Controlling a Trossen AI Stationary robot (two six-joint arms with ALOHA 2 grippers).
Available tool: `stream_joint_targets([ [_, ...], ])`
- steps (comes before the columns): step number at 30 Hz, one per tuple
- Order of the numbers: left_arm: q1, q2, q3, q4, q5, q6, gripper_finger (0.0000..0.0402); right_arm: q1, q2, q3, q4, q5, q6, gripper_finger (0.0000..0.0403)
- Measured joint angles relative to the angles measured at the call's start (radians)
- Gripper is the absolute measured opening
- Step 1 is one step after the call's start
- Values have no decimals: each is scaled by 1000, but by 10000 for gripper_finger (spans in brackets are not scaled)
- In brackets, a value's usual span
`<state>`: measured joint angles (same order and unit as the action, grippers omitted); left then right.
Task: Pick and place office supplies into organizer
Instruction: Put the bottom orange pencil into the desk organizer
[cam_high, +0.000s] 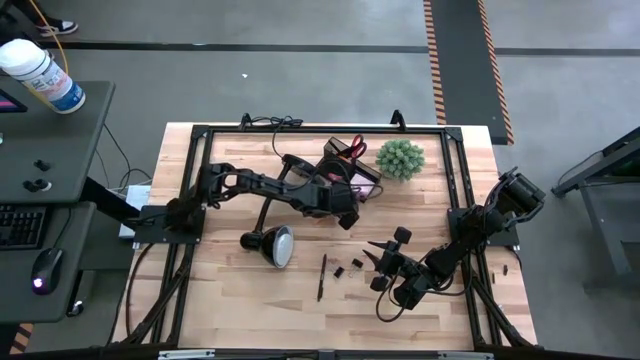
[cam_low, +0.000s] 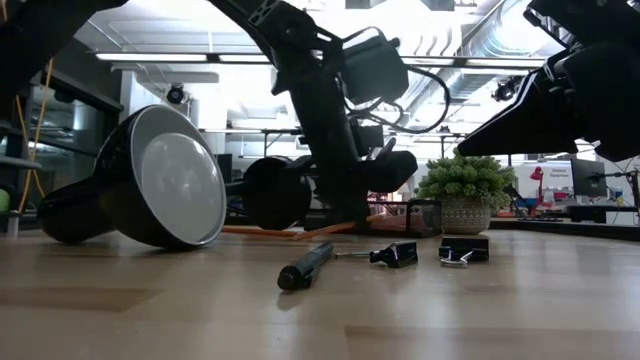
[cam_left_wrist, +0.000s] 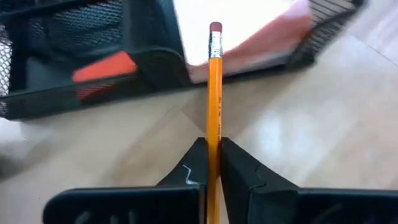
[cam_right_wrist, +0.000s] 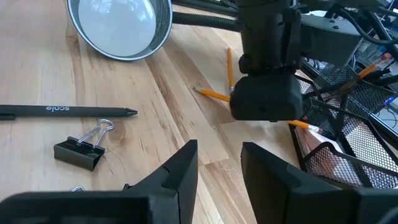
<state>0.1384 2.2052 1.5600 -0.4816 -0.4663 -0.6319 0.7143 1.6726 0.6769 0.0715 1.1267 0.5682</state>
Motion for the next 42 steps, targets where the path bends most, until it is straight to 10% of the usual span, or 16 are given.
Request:
stream_joint_targets([
  [19, -71, -182, 0, 42, -344, 139, 10, 0, 0, 0, -3, 3, 0, 114],
  [29, -69, -192, -4, 404, -574, 434, 7, 0, 0, 0, -17, 5, 0, 114],
  [42, 82, -187, -366, 1212, -286, 576, 6, 0, 0, -1, -40, 43, 18, 114],
])
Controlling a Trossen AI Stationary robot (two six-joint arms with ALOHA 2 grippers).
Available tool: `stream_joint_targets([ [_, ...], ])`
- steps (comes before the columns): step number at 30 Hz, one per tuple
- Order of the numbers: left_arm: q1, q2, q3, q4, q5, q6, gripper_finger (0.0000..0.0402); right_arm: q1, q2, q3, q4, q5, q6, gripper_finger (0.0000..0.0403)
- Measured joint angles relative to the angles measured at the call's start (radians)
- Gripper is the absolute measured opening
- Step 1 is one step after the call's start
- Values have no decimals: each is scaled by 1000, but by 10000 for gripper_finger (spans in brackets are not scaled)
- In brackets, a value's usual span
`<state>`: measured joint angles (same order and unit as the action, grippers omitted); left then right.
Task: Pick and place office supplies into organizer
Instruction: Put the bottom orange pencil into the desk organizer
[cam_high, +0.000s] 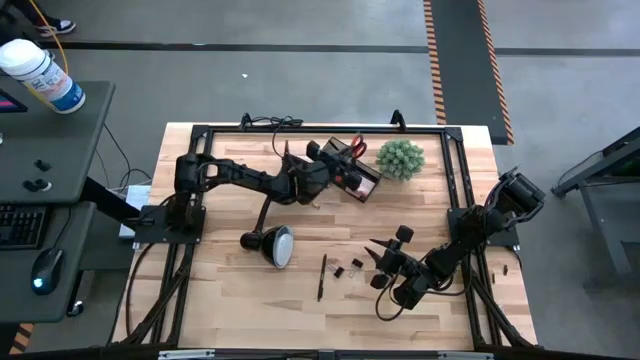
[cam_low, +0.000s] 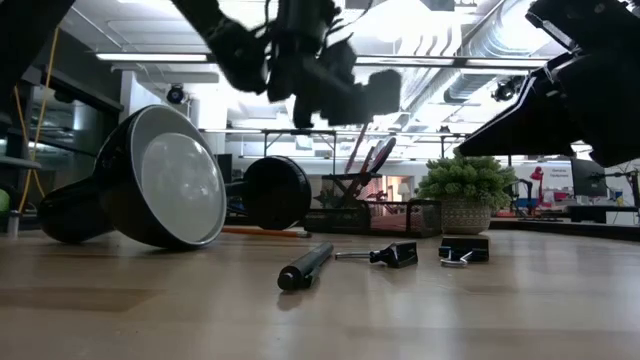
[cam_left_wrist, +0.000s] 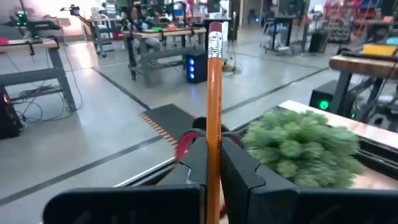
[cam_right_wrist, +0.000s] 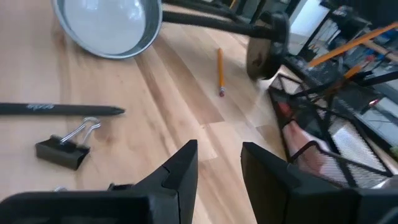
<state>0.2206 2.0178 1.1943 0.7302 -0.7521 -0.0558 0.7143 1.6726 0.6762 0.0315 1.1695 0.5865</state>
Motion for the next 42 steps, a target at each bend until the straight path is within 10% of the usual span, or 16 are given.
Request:
stream_joint_targets([
  [16, 66, 0, -50, 177, 158, 2, 4, -21, 0, 0, 22, 188, 120, 114],
  [42, 135, 0, -51, 194, 232, -1, 10, -237, 0, -187, 421, 187, 149, 67],
])
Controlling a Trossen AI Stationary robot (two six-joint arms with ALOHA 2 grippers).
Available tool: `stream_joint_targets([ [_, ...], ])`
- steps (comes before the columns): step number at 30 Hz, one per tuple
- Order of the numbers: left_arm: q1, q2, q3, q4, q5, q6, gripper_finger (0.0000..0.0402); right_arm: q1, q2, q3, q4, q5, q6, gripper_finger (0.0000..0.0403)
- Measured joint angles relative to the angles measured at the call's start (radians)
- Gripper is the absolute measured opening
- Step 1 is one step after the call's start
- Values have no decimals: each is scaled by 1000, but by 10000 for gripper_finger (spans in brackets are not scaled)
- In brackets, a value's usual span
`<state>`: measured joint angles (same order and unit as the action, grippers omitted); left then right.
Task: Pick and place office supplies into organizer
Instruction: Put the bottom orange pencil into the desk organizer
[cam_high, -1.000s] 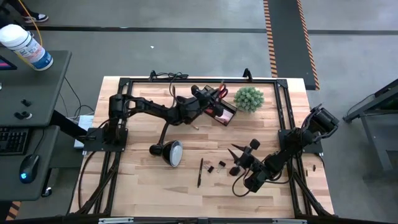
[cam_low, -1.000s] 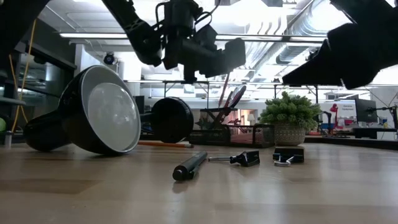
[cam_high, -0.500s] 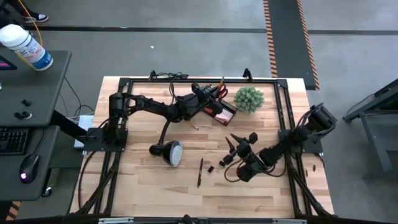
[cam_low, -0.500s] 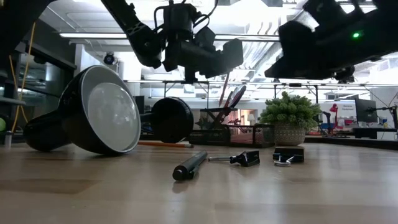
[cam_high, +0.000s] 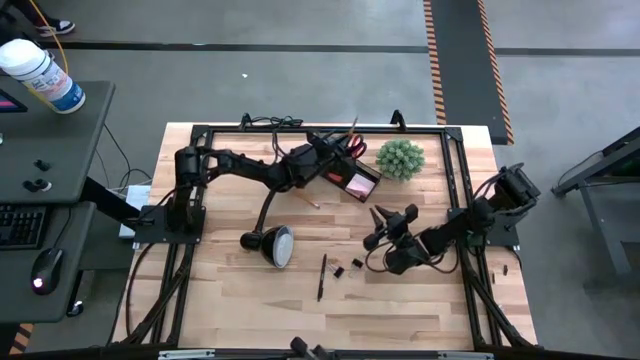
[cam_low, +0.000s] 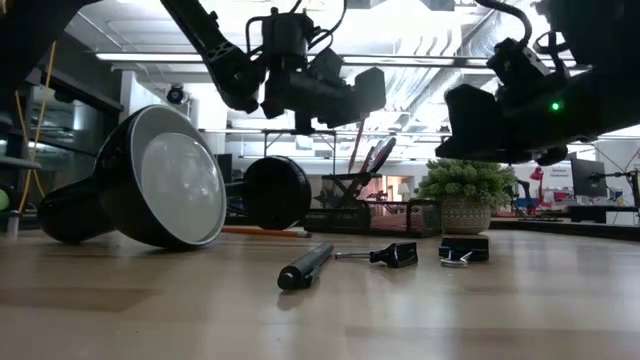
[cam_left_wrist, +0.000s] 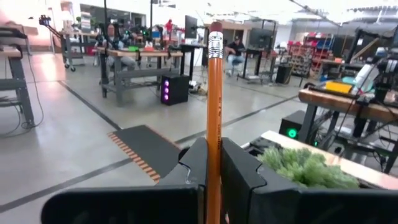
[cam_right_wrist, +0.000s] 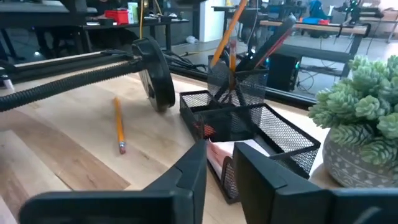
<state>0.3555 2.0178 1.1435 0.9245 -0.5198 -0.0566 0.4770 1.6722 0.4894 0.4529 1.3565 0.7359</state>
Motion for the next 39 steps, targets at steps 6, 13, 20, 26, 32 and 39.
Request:
stream_joint_targets([
  [6, 18, 0, 0, 78, 47, 35, 10, 0, 0, -34, 47, 1, -2, 43],
  [13, 53, 10, 0, 118, 109, -4, 10, -28, 0, -35, 51, -10, -29, 28],
  [20, 93, 14, -8, 107, 234, -80, 10, -56, 0, -35, 54, -40, -37, 26],
  [26, 153, 14, -8, 97, 411, -184, 10, -72, 0, -35, 54, -53, -45, 25],
  [32, 164, 13, -8, 98, 446, -210, 10, -72, 0, -35, 54, -66, -48, 23],
  [39, 183, -40, -9, 83, 550, -235, 10, -72, 0, -35, 54, -82, -45, 27],
])
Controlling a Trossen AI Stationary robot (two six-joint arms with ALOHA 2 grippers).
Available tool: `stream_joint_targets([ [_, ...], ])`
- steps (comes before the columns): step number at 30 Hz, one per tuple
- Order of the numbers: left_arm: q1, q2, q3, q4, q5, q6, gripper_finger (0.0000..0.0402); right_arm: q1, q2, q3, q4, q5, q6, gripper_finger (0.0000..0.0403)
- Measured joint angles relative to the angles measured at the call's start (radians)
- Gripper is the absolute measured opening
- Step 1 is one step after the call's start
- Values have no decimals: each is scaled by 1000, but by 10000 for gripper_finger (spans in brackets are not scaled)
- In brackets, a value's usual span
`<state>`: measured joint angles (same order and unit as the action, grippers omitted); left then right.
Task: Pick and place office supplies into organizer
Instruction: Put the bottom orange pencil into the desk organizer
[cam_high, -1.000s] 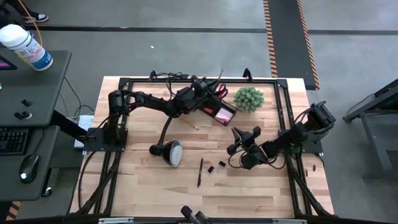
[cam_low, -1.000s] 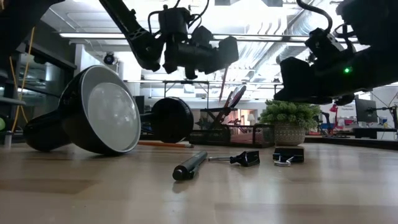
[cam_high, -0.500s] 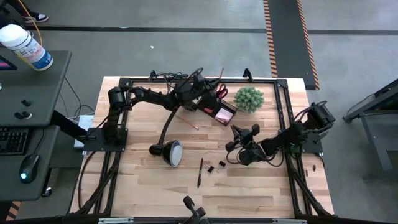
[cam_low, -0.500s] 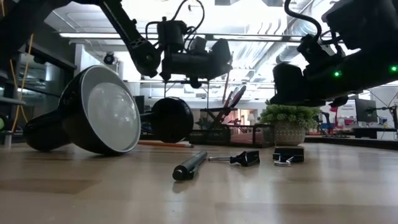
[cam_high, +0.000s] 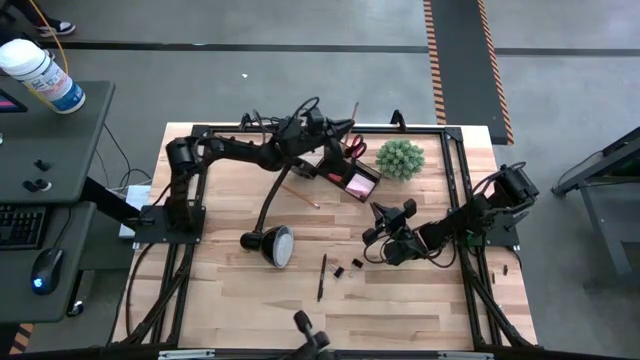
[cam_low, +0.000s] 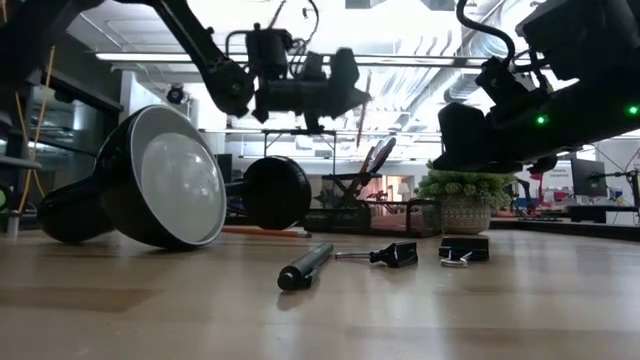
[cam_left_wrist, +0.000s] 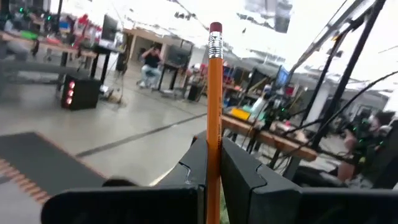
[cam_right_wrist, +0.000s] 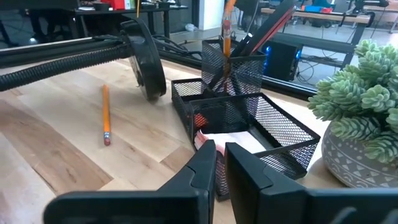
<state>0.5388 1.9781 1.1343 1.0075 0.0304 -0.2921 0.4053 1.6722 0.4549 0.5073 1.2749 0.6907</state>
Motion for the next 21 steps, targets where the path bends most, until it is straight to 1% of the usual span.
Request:
stream_joint_targets([
  [3, -1, -37, 1, -66, 4, 41, 10, 0, 0, 0, 5, 8, -11, 28],
  [6, -3, -71, 1, -150, 5, 78, 10, 0, 0, 0, 74, 42, -108, 28],
  [9, -2, -80, 1, -209, 28, 109, 10, -5, -18, 0, 203, 75, -329, 29],
  [12, -2, -79, 0, -236, 56, 131, 10, -32, -71, 0, 315, 74, -570, 33],
  [14, -2, -79, 1, -250, 58, 146, 10, -65, -118, 0, 336, 75, -675, 38],
  [16, -2, -79, 1, -262, 61, 162, 10, -106, -175, -2, 335, 73, -743, 46],
  [18, -2, -79, 1, -258, 76, 172, 10, -158, -243, -15, 337, 33, -790, 57],
  [21, -2, -79, 1, -259, 99, 183, 10, -240, -353, -42, 337, -97, -835, 75],
])
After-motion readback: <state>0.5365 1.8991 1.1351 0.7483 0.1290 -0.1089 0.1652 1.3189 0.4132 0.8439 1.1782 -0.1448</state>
